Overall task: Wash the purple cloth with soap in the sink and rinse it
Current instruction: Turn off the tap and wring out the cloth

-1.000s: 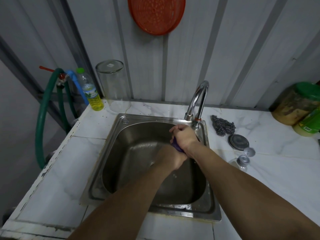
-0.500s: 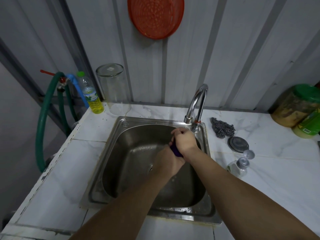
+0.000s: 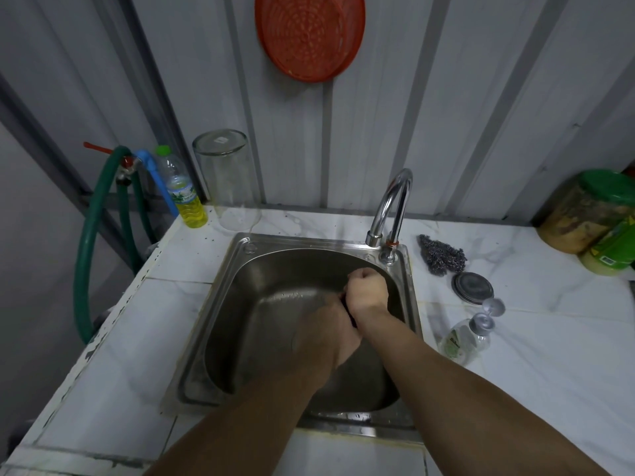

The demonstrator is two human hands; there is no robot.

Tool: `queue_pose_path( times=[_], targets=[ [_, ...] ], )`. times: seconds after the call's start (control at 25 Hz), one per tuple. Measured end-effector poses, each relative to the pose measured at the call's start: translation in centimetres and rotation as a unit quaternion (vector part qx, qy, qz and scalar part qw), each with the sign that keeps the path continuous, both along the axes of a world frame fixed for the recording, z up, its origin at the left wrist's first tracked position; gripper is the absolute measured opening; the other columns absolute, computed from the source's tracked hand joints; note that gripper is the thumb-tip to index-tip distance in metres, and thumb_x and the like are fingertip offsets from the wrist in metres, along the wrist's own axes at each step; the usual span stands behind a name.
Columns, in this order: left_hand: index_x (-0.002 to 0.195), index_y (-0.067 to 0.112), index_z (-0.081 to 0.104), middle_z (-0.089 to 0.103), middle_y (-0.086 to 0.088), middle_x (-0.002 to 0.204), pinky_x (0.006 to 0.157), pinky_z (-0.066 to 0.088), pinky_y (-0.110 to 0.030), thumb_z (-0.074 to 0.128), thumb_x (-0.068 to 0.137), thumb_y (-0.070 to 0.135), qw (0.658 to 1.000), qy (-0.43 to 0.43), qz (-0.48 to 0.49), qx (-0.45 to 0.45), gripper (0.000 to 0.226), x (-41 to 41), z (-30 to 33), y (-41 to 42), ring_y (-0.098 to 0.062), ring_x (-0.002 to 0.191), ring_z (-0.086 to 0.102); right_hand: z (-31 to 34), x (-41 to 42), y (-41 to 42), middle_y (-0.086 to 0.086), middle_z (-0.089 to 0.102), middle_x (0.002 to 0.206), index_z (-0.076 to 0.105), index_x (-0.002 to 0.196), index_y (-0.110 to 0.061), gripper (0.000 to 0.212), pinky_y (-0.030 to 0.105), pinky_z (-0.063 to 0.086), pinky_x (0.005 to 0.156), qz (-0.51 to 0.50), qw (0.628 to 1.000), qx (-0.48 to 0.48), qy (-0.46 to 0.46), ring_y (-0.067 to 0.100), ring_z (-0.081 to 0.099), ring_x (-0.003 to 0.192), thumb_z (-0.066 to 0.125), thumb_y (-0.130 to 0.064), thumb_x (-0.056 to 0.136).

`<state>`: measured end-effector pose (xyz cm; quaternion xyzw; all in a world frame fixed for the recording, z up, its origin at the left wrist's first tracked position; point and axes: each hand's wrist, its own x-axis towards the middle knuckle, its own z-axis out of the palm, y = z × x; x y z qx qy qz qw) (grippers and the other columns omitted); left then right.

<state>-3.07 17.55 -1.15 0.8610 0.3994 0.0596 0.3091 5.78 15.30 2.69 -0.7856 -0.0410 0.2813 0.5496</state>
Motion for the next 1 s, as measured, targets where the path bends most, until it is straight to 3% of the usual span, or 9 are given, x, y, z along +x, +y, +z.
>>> queue_pose_path(
  times=[0.08,0.16,0.24,0.4,0.48,0.64,0.8,0.92,1.0],
  targets=[
    [0.113,0.011,0.058,0.071,-0.013,0.101,0.077,0.054,-0.04,0.067,0.077,0.04,1.0,-0.006,-0.017,-0.021,0.047,-0.3,1.4,0.7,-0.032,0.092,0.069,-0.2,0.2,-0.5,0.011,0.067,0.072,0.065,0.09,-0.009,0.014,0.032,0.059,0.057,0.001,0.988,0.116,0.098,0.018,0.066,0.057,0.052,-0.011,0.095],
    [0.101,0.013,0.065,0.073,-0.011,0.087,0.069,0.057,-0.038,0.072,0.069,0.035,0.983,-0.05,-0.023,-0.178,0.039,-0.5,2.6,2.0,-0.024,0.077,0.071,-0.5,1.1,-1.3,0.014,0.07,0.074,0.067,0.095,-0.005,0.012,0.037,0.061,0.064,0.016,0.965,0.197,0.171,0.021,0.068,0.062,0.063,-0.015,0.091],
    [0.097,0.017,0.068,0.073,-0.007,0.076,0.06,0.057,-0.033,0.07,0.069,0.03,0.935,-0.083,0.015,-0.345,0.031,-1.1,4.3,2.7,-0.018,0.064,0.069,-0.7,2.1,-2.1,0.014,0.074,0.082,0.071,0.094,-0.009,0.028,0.042,0.061,0.075,0.071,0.97,0.181,0.142,0.026,0.07,0.074,0.072,-0.035,0.085],
    [0.112,0.013,0.065,0.073,-0.016,0.104,0.089,0.055,-0.048,0.051,0.093,0.02,0.818,-0.209,0.117,-0.523,0.025,-2.3,5.6,3.0,-0.033,0.092,0.07,-0.9,2.6,-3.4,0.02,0.076,0.089,0.073,0.094,-0.011,0.043,0.048,0.061,0.078,0.118,0.98,0.136,0.089,0.033,0.072,0.079,0.064,-0.053,0.089],
    [0.124,0.016,0.066,0.069,-0.015,0.119,0.105,0.048,-0.06,0.045,0.097,0.015,0.772,-0.255,0.131,-0.568,0.034,-3.2,5.9,3.1,-0.038,0.109,0.065,-0.8,2.5,-4.4,0.018,0.074,0.084,0.072,0.1,-0.009,0.043,0.043,0.06,0.067,0.099,0.975,0.15,0.13,0.032,0.071,0.07,0.061,-0.05,0.094],
    [0.111,0.024,0.079,0.078,-0.014,0.113,0.09,0.056,-0.056,0.061,0.088,0.017,0.721,-0.322,0.071,-0.609,0.031,-4.3,6.6,2.3,-0.036,0.098,0.074,0.4,2.2,-6.1,0.01,0.071,0.076,0.068,0.109,-0.006,0.033,0.032,0.057,0.054,0.097,0.947,0.214,0.217,0.02,0.067,0.058,0.058,-0.036,0.099],
    [0.122,0.013,0.069,0.069,-0.021,0.123,0.074,0.063,-0.048,0.041,0.098,0.009,0.705,-0.342,0.096,-0.614,0.037,-4.1,7.0,2.2,-0.035,0.093,0.074,1.8,1.8,-6.4,0.003,0.072,0.097,0.07,0.115,-0.012,0.028,0.027,0.052,0.074,0.103,0.983,0.116,-0.094,0.016,0.066,0.085,0.055,-0.031,0.102],
    [0.128,0.014,0.062,0.076,-0.015,0.107,0.061,0.064,-0.037,0.04,0.095,0.002,0.714,-0.362,0.1,-0.591,0.042,-3.6,7.6,2.4,-0.029,0.077,0.076,3.2,0.4,-8.0,-0.01,0.065,0.12,0.065,0.123,-0.024,0.041,0.018,0.047,0.094,0.229,0.921,0.156,-0.273,0.006,0.06,0.112,0.06,-0.048,0.09],
    [0.13,0.019,0.06,0.078,-0.01,0.104,0.064,0.063,-0.037,0.038,0.092,-0.004,0.742,-0.36,0.083,-0.56,0.05,-3.3,7.7,2.6,-0.026,0.084,0.075,2.8,-0.2,-8.4,-0.01,0.058,0.131,0.059,0.132,-0.018,0.056,0.017,0.042,0.104,0.286,0.877,0.105,-0.371,0.002,0.053,0.122,0.065,-0.048,0.085]
  ],
)
